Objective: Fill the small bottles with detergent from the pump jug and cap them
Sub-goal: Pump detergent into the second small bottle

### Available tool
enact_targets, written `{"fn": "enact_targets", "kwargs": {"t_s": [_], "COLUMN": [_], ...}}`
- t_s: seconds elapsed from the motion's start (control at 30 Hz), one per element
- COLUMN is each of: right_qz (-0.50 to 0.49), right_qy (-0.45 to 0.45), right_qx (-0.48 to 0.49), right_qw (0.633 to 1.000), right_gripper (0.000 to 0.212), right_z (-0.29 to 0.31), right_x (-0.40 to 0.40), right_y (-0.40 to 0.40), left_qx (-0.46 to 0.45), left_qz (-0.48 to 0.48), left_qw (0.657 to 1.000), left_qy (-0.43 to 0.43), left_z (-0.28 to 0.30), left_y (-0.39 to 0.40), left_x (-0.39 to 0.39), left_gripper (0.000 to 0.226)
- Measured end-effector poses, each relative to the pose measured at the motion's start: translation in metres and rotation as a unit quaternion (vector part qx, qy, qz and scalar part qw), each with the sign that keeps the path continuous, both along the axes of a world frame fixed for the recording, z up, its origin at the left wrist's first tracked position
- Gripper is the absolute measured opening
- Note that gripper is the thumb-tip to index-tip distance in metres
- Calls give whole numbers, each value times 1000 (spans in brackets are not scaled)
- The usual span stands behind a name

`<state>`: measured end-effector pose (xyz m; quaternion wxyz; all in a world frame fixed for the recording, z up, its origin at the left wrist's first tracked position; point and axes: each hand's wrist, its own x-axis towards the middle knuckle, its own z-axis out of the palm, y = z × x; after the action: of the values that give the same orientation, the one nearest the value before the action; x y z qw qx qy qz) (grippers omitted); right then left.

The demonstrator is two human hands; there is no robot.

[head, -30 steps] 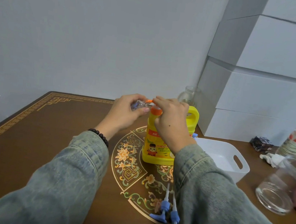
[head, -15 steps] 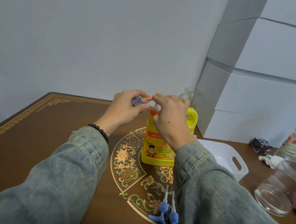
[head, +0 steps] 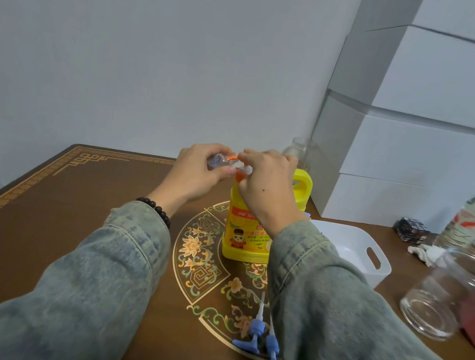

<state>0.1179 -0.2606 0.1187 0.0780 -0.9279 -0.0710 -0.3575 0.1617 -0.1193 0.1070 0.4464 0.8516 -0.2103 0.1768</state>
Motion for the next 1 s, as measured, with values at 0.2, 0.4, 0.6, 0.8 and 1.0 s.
{"fn": "enact_targets", "kwargs": {"t_s": [0.2, 0.4, 0.6, 0.8, 1.0], "right_qz": [14, 14, 6, -5, -1], "right_qy": [6, 7, -3, 4, -8], "right_qx": [17, 37, 15, 7, 19], "right_qw": [1000, 999, 1000, 1000, 1000], "right_gripper": [30, 28, 22, 19, 22], "right_z": [3, -1, 2, -5, -4], "right_x": [-1, 2, -3, 2, -1], "right_y": [-3, -1, 0, -1, 0], "left_qx": [-5, -13, -10, -13, -7], "left_qz": [-5, -3, -7, -1, -1], "left_qw": [1000, 1000, 1000, 1000, 1000], "left_qy": [5, 7, -1, 6, 3], "left_z": [1, -4, 1, -5, 3], "left_y": [2, 0, 3, 1, 2], "left_x": [1, -1, -1, -1, -1], "left_gripper": [29, 28, 28, 29, 29]}}
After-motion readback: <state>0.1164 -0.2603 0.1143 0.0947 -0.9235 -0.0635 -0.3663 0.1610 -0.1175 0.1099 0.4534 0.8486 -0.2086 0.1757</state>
